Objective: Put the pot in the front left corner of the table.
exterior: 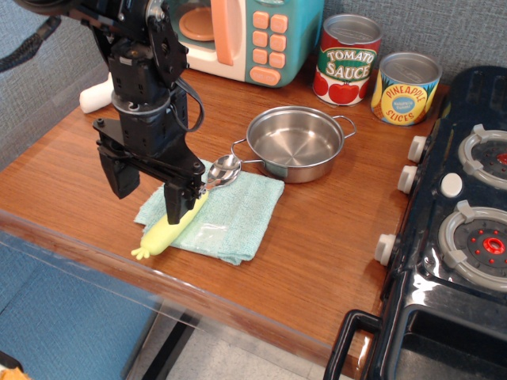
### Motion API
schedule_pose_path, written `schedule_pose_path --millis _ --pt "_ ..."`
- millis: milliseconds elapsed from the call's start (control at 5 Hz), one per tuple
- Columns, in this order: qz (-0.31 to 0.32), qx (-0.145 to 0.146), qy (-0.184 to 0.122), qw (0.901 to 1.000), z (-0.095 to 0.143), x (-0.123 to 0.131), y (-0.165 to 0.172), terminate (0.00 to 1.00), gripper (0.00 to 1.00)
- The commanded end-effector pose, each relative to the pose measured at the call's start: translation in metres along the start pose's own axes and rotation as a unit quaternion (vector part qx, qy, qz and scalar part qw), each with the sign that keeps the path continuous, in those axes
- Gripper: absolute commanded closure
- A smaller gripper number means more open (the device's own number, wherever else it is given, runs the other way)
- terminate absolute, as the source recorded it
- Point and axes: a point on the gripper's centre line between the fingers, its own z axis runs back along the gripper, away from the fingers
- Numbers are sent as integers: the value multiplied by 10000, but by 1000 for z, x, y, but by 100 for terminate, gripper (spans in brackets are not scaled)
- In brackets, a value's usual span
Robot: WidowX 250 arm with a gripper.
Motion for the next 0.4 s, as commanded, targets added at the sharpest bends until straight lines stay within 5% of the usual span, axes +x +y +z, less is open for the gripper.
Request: schedule_pose_path --millis 0,200 --pt "0 0 0 10000 0 0 0 0 0" --pt "-186 -19 -168 9997 10 25 -19 0 0"
